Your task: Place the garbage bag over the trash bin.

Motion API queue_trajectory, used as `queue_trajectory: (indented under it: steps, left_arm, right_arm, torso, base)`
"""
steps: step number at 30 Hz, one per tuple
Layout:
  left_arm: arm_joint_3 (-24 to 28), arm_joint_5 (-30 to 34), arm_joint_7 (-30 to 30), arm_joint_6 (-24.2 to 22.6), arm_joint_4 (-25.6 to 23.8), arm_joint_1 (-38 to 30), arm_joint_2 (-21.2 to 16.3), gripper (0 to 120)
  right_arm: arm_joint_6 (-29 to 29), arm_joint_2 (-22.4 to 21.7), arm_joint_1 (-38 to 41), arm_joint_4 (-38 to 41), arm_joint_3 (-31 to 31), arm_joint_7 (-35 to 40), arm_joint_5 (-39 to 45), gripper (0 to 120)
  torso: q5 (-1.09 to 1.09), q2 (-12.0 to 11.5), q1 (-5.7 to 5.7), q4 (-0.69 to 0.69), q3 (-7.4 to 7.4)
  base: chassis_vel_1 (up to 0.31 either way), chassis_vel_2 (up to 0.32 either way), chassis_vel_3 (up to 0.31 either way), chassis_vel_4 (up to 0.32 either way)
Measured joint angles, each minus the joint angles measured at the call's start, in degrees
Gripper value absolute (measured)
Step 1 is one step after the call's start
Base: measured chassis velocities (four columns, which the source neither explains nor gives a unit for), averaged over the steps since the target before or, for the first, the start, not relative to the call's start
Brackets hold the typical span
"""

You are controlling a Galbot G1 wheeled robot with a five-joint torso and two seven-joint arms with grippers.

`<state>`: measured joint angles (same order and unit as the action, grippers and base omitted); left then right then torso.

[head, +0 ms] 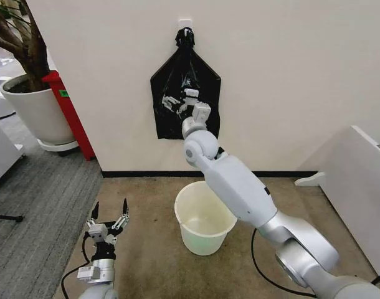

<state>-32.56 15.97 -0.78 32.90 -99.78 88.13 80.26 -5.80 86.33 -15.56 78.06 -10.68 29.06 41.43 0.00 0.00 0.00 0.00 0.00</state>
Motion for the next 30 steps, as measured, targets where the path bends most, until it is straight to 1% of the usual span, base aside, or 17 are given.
queue_trajectory:
  steps: [5,10,12,14,16,18,20,21,22,25,27,28,29,30]
  left_arm:
    - [-0.09,-0.01,0.01,0.0,-0.03,0.2,-0.12,99]
    - [-0.18,-0.22,0.04,0.06,-0.43,0.7,-0.09,99]
    - [-0.17,-0.27,0.04,0.06,-0.44,0.79,-0.03,99]
    - [-0.16,-0.39,0.08,0.18,-0.44,0.95,0.07,99]
    - [-0.16,-0.41,0.09,0.25,-0.43,0.97,0.11,99]
    - [-0.16,-0.43,0.1,0.27,-0.42,0.89,0.23,99]
    - [-0.16,-0.43,0.11,0.27,-0.42,0.86,0.31,99]
    - [-0.16,-0.43,0.11,0.27,-0.42,0.86,0.31,99]
    - [-0.15,-0.44,0.12,0.27,-0.41,0.83,0.41,99]
    - [-0.15,-0.46,0.12,0.27,-0.4,0.82,0.48,99]
    - [-0.18,-0.46,0.12,0.28,-0.4,0.82,0.46,99]
    - [-0.18,-0.46,0.12,0.28,-0.4,0.82,0.46,99]
    - [-0.24,-0.45,0.12,0.27,-0.37,0.82,0.37,99]
    - [-0.26,-0.45,0.12,0.28,-0.35,0.82,0.33,99]
  right_arm:
    - [0.3,1.09,1.02,-2.62,0.31,-0.19,-0.08,100]
    - [1.97,2.56,3.61,-9.46,1.05,-0.42,-1.03,100]
    - [2.04,2.64,3.93,-10.11,1.24,-0.43,-1.03,100]
    - [2.19,2.78,4.83,-11.62,2.02,-0.47,-1.03,97]
    - [2.28,2.85,5.4,-12.67,2.76,-0.5,-1.02,90]
    - [2.57,2.8,5.87,-13.64,3.25,-0.63,-1.05,81]
    - [2.87,2.74,5.9,-14.0,3.34,-0.81,-1.16,77]
    - [2.87,2.74,5.9,-14.0,3.34,-0.81,-1.16,77]
    - [3.06,2.74,5.9,-14.17,3.46,-0.91,-1.26,70]
    - [3.62,2.88,5.66,-14.41,3.8,-1.14,-1.75,57]
    - [3.89,2.88,5.46,-14.43,3.89,-1.3,-1.88,51]
    - [3.89,2.88,5.46,-14.43,3.89,-1.3,-1.88,51]
    - [4.12,2.85,5.29,-14.43,3.94,-1.45,-2.0,45]
    - [4.24,2.82,5.2,-14.42,3.94,-1.51,-2.04,41]
  torso:
    - [0.0,0.0,0.0,0.01,0.0]
    - [0.0,0.0,0.0,0.01,0.0]
    - [0.0,0.0,0.0,0.01,0.0]
    - [0.0,0.0,0.0,0.0,0.0]
    - [0.0,0.0,0.0,0.0,0.0]
    - [0.0,0.0,0.0,0.0,0.0]
    - [0.0,0.0,0.0,0.0,0.0]
    - [0.0,0.0,0.0,0.0,0.0]
    - [0.0,0.0,0.0,0.0,0.0]
    - [0.0,0.0,0.0,0.0,0.0]
    - [0.0,0.0,0.0,0.0,0.0]
    - [0.0,0.0,0.0,0.0,0.0]
    - [0.0,0.0,0.0,0.0,0.0]
    - [0.0,0.0,0.0,0.0,0.0]
  base:
    - [0.0,0.0,0.0,0.0]
    - [0.0,0.0,0.0,0.0]
    - [0.0,0.0,0.0,0.0]
    - [0.0,0.0,0.0,0.0]
    - [0.0,0.0,0.0,0.0]
    - [0.0,0.0,0.0,0.0]
    - [0.0,0.0,0.0,0.0]
    - [0.0,0.0,0.0,0.0]
    - [0.0,0.0,0.0,0.0]
    - [0.0,0.0,0.0,0.0]
    - [0.0,0.0,0.0,0.0]
    - [0.0,0.0,0.0,0.0]
    - [0.0,0.0,0.0,0.0]
    - [0.0,0.0,0.0,0.0]
